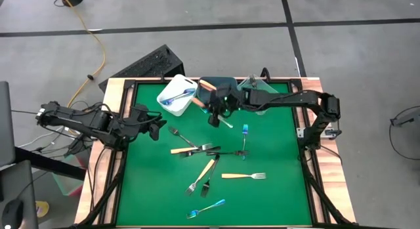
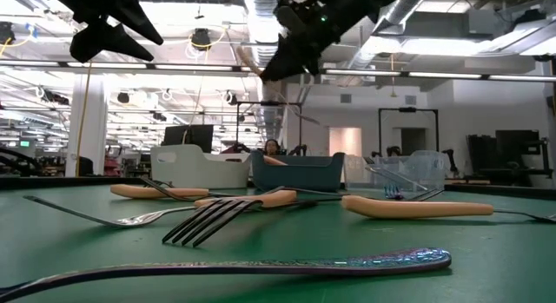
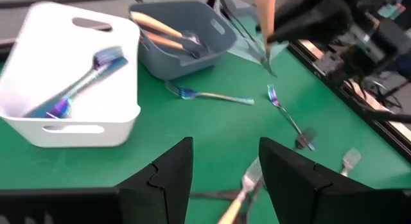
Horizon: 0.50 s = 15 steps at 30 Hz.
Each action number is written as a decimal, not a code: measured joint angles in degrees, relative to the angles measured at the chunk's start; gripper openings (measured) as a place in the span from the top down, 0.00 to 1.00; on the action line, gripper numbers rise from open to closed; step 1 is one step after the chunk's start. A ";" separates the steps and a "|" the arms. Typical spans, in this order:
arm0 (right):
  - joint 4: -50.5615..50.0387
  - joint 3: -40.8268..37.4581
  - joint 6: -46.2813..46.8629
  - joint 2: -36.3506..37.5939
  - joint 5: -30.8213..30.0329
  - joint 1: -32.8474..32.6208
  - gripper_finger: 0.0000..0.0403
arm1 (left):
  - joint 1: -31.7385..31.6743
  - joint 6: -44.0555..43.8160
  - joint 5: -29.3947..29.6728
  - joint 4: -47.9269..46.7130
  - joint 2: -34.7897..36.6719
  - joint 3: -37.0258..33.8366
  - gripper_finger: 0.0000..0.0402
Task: Sort silverware by color (type)
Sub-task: Put the yellow fork into the blue bin
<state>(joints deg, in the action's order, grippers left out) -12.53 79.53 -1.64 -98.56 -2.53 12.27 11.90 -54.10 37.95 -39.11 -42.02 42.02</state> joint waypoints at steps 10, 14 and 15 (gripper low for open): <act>5.72 -0.22 -6.16 -0.03 13.50 12.83 0.90 | 0.00 -0.03 1.77 0.00 0.00 0.00 0.60; 7.36 -0.24 -11.61 -0.11 16.99 17.13 0.90 | 0.00 -0.05 2.51 -0.01 0.00 0.00 0.60; 8.63 -0.24 -12.24 -0.11 18.99 17.88 0.90 | 0.00 -0.07 2.99 -0.02 0.00 0.00 0.60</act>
<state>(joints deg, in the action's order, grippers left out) -3.90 79.29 -13.89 -98.67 16.46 30.14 11.90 -54.17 40.94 -39.13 -42.02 42.02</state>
